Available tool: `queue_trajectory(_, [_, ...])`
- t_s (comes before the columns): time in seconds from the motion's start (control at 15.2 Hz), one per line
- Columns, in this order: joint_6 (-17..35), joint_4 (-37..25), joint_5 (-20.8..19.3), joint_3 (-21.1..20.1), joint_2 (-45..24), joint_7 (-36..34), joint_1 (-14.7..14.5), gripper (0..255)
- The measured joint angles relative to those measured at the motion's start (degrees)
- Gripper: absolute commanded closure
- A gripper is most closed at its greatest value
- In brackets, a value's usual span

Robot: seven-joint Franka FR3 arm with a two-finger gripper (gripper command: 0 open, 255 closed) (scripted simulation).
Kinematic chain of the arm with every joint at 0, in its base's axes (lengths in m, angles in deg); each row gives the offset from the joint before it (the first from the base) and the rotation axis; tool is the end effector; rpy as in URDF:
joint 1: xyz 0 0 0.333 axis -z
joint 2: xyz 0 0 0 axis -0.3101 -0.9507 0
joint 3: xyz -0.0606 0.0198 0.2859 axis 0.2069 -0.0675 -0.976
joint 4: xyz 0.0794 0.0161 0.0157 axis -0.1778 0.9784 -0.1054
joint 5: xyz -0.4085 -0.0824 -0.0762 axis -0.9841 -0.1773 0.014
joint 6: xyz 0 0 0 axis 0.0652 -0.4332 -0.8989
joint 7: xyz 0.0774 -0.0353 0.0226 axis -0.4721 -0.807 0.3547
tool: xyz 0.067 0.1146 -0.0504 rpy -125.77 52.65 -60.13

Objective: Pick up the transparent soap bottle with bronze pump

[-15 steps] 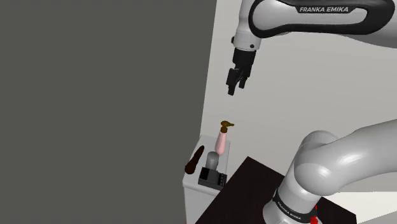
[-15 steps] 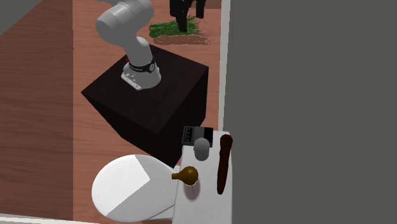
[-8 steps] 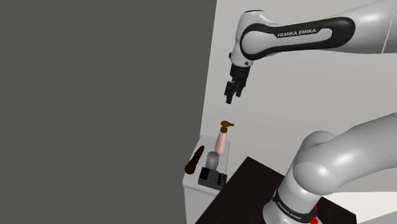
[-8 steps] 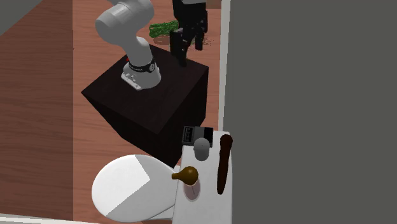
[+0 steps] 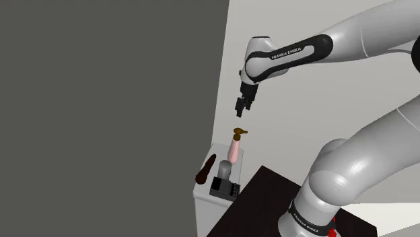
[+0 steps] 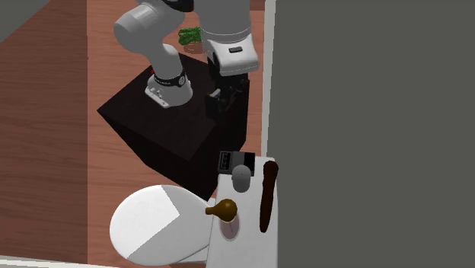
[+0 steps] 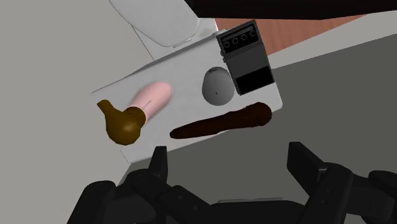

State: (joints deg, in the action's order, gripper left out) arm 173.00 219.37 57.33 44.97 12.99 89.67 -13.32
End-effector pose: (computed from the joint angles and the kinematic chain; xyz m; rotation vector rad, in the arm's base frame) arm 0.4269 -0.1741 0.3860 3.0436 0.0547 0.0816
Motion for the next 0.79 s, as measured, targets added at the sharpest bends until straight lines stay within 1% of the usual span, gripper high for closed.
queue_trajectory(0.2, [5.56, -0.07, 0.09, 2.32, -5.10, 2.26, 0.17, 0])
queue_trajectory(0.4, [10.87, -1.34, 1.09, 4.98, -11.11, 5.55, 0.33, 0])
queue_trajectory(0.53, [14.13, -2.58, 2.43, 6.66, -15.37, 8.18, 0.42, 0])
queue_trajectory(0.66, [17.26, -4.63, 4.73, 7.93, -20.42, 10.95, 0.29, 0])
queue_trajectory(0.79, [19.34, -6.86, 7.30, 9.06, -24.65, 14.38, 0.73, 0])
